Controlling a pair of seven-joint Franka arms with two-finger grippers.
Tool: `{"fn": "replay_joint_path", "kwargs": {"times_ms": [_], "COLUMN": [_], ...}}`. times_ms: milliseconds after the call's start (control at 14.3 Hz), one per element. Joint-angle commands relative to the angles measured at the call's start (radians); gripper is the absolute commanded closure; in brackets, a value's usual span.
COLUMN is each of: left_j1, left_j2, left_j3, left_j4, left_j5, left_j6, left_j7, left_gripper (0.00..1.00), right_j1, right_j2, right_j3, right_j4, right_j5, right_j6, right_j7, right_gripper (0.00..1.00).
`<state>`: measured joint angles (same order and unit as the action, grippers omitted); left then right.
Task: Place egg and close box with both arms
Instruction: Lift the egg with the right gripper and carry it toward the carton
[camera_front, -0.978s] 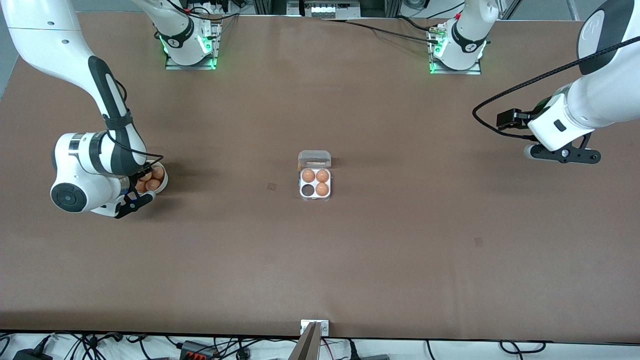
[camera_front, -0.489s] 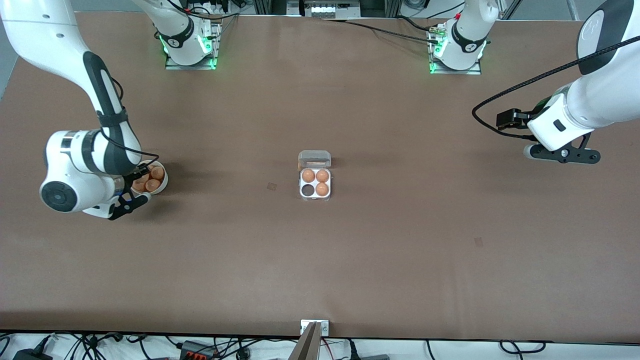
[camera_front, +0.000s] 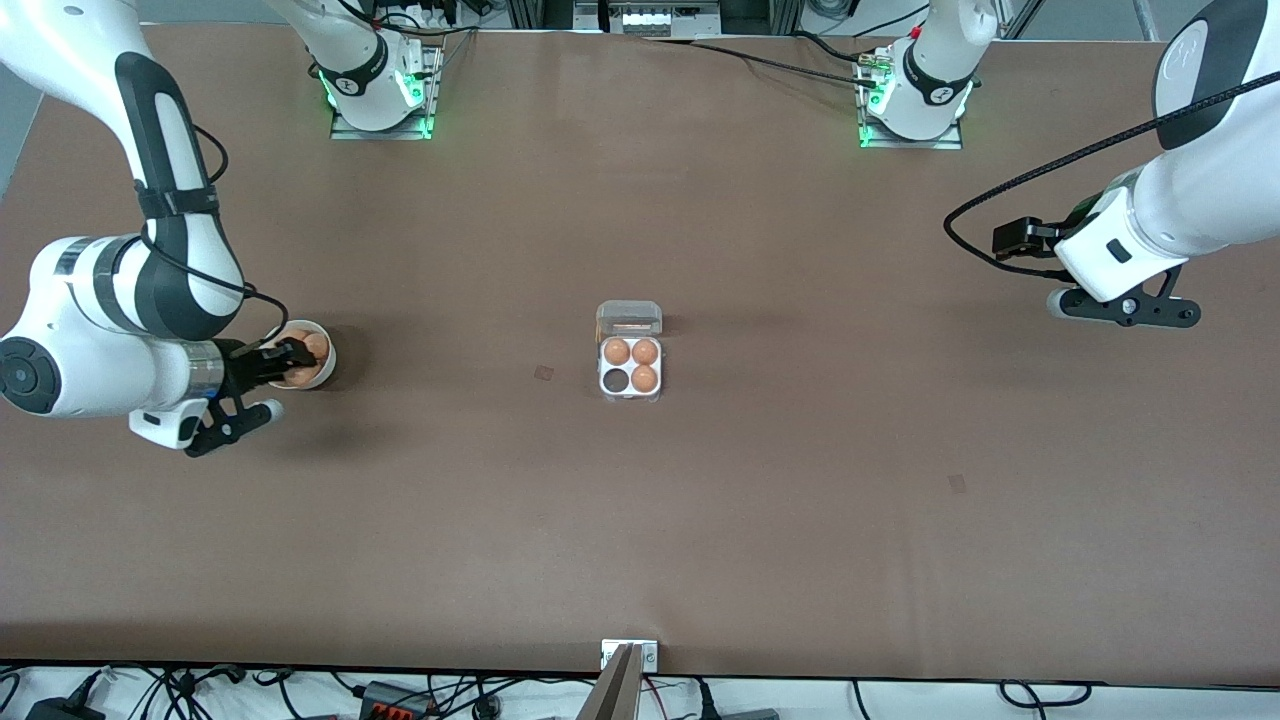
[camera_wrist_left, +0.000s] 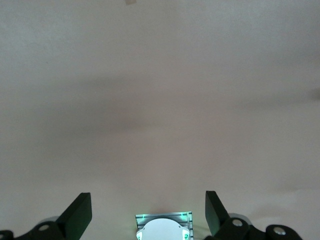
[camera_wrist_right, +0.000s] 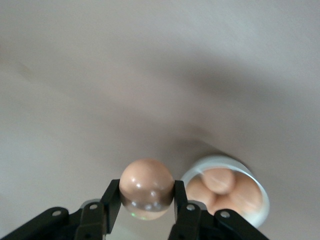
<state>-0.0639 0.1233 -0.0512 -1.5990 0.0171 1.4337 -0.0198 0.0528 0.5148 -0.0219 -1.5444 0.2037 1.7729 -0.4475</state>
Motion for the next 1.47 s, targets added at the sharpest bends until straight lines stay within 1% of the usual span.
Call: {"fn": "replay_joint_path", "kwargs": {"times_ms": [0, 140, 419, 489, 699, 769, 1118, 1397], "left_j1": [-0.001, 0.003, 0.001, -0.001, -0.001, -0.001, -0.001, 0.001], "left_j2": [0.003, 0.004, 0.004, 0.004, 0.004, 0.004, 0.004, 0.004], "left_j3": [-0.002, -0.002, -0.002, -0.002, -0.002, -0.002, -0.002, -0.002], "left_j4": [0.016, 0.016, 0.016, 0.016, 0.016, 0.016, 0.016, 0.016], "left_j5": [0.006, 0.004, 0.003, 0.004, 0.003, 0.003, 0.001, 0.000], "left_j6": [-0.004, -0.004, -0.004, -0.004, -0.004, -0.004, -0.004, -0.004], "left_j7": [0.018, 0.018, 0.018, 0.018, 0.017, 0.017, 0.017, 0.017], "left_gripper": [0.00, 0.00, 0.00, 0.00, 0.00, 0.00, 0.00, 0.00], "right_j1": [0.073, 0.129, 0.263, 0.290, 0.373, 0.410, 0.493, 0.544], "right_j2": [0.022, 0.036, 0.073, 0.082, 0.091, 0.099, 0.180, 0.206], "right_j3": [-0.004, -0.004, -0.003, -0.003, -0.004, -0.006, -0.004, -0.004], "right_j4": [0.043, 0.043, 0.044, 0.046, 0.044, 0.044, 0.036, 0.015], "right_j5": [0.104, 0.167, 0.195, 0.225, 0.412, 0.431, 0.441, 0.439], "right_j6": [0.074, 0.193, 0.425, 0.471, 0.540, 0.569, 0.692, 0.695], "right_j7": [0.038, 0.053, 0.203, 0.214, 0.219, 0.219, 0.228, 0.227], "right_gripper": [0.85, 0.86, 0.86, 0.86, 0.86, 0.86, 0.86, 0.86]}}
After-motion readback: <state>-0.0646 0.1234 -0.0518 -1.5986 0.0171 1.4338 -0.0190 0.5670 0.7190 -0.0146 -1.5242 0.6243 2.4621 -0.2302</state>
